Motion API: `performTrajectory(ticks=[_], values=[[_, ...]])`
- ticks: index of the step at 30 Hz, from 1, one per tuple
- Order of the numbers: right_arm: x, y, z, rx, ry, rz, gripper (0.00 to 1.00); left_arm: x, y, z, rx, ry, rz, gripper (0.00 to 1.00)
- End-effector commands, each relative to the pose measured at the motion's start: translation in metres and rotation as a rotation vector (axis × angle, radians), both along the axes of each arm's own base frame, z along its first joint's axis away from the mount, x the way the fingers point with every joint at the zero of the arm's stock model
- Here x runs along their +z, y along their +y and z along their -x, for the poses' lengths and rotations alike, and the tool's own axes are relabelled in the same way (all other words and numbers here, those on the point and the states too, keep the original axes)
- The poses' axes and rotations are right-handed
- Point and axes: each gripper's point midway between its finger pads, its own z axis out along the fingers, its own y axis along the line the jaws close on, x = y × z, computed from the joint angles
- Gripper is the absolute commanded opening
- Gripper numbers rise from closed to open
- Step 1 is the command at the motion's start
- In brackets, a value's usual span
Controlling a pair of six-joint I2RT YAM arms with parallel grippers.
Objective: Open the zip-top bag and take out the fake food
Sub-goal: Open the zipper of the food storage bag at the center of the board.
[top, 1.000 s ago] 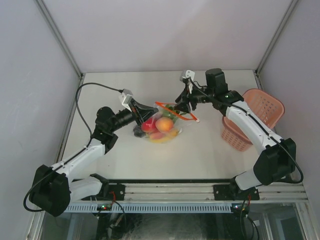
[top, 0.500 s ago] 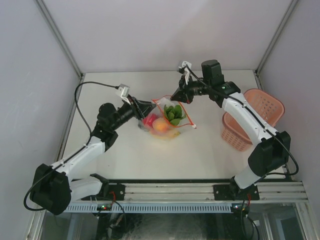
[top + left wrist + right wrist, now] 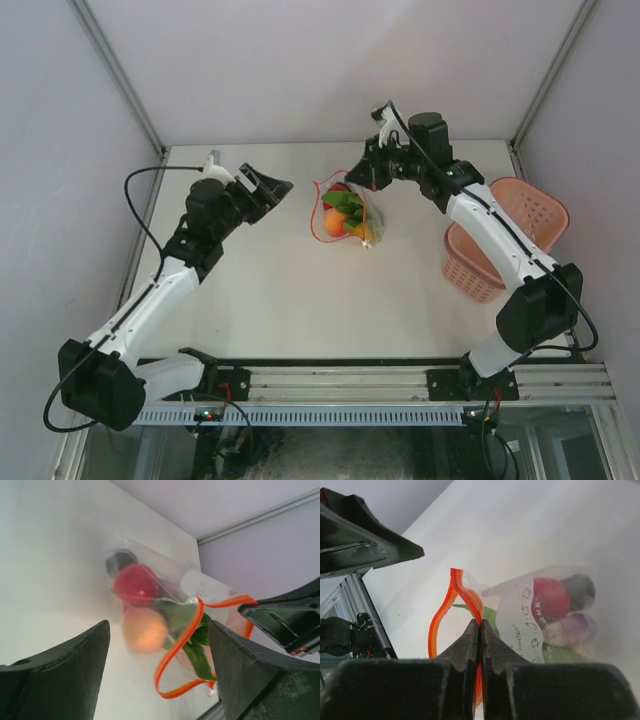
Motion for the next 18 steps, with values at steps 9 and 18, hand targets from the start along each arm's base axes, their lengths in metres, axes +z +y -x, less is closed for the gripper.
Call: performTrajectory(ticks=[9,18], values=[[-0.008,-0.005,-0.010,-0.087,0.079,-0.074,0.00,-0.046,-0.065,0.040,-0.079,0.186,-0.081,0.84],[-0.014,-0.006,-0.009,-0.086,0.091,-0.074,0.00,-0.053,-0.091,0.051,-0.147,0.246,-0.143,0.83]])
